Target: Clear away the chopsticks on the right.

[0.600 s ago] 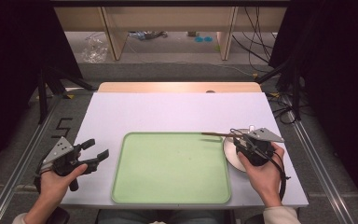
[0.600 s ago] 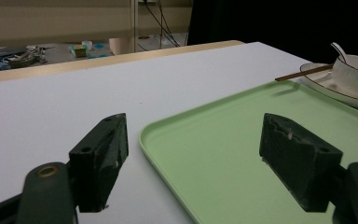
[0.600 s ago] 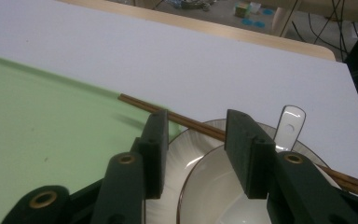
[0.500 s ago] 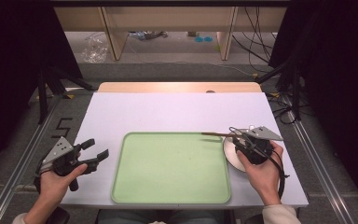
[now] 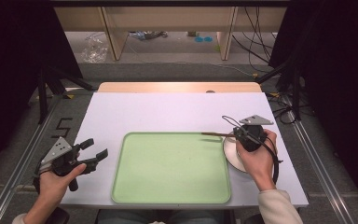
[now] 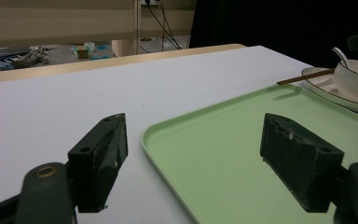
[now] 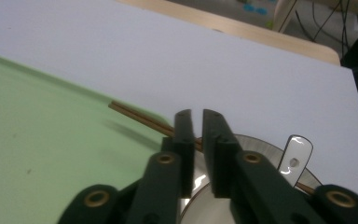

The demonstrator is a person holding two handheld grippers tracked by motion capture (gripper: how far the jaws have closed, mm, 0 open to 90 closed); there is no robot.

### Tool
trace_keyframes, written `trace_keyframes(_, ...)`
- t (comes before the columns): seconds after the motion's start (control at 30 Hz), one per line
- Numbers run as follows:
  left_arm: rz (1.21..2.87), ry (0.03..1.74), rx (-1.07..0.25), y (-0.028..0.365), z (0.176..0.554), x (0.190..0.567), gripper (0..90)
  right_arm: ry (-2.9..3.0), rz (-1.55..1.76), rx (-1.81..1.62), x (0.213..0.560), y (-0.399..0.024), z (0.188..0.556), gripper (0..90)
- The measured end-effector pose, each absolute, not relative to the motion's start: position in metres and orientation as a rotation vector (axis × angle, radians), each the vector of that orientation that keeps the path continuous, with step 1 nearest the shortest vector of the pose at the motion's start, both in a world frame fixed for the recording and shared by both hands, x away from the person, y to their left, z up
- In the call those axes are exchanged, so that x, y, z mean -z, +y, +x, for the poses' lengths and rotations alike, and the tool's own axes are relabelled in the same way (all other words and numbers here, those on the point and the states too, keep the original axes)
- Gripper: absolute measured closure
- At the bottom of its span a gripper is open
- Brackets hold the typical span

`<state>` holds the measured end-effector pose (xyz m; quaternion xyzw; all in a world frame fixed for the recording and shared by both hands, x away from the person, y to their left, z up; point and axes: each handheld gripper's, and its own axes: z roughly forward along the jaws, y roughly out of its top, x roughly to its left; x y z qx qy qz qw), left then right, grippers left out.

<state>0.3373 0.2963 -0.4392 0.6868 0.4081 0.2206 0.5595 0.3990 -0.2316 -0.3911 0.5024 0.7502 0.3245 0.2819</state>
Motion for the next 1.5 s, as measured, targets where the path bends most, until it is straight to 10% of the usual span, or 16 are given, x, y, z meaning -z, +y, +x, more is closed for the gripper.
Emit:
trace_keyframes(0.6,1.61,0.957,-0.518,0.297,0.338,0.44,23.3,2.19,1.606,-0.553,0.421,-0.217,0.475,90.0)
trace_keyframes(1.5,1.611,0.955,-0.52,0.297,0.338,0.44,23.3,2.191,1.625,-0.467,0.432,-0.219,0.486,90.0)
